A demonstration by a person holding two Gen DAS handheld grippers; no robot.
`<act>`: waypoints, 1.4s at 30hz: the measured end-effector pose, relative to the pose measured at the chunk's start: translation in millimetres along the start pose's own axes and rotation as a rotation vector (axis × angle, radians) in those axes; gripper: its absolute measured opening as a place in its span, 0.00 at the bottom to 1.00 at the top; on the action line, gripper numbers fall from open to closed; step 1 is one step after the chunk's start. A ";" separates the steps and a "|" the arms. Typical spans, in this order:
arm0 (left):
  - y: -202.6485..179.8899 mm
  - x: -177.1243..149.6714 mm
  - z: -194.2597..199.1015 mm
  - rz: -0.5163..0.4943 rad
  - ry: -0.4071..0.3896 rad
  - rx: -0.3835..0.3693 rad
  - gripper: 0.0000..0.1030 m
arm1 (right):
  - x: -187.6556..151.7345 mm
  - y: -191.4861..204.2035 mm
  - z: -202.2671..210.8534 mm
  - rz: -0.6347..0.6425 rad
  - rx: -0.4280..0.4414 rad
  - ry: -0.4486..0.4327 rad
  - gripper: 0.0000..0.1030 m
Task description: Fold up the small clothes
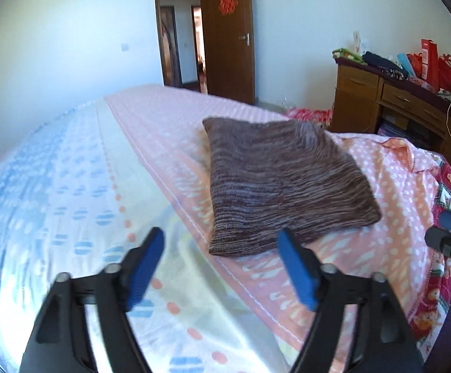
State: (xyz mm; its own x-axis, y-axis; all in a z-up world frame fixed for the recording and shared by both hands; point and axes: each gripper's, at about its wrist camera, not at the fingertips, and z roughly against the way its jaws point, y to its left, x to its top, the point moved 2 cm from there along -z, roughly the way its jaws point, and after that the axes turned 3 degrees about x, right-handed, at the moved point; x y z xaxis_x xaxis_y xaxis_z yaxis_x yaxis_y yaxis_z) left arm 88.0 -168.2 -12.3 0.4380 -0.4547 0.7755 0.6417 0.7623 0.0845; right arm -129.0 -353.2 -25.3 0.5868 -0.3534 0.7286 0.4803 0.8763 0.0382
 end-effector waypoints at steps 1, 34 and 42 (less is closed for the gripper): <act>-1.6 -0.6 9.9 -0.001 -0.022 0.008 0.92 | -2.2 2.0 11.8 0.012 -0.015 -0.026 0.65; 1.8 19.7 182.3 0.061 -0.359 0.135 1.00 | 29.2 51.9 188.8 0.021 0.034 -0.542 0.79; 5.7 19.8 179.9 0.080 -0.342 0.116 1.00 | 25.5 56.3 187.3 0.028 0.023 -0.543 0.79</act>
State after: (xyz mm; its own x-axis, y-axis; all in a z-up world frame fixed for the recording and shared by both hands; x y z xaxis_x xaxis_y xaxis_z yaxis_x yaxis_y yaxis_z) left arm -12.9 -90.0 116.1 0.2353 -0.2260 0.9453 0.5298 0.8452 0.0702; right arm -209.1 -251.6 123.6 0.1751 -0.1150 0.9778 0.4511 0.8921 0.0242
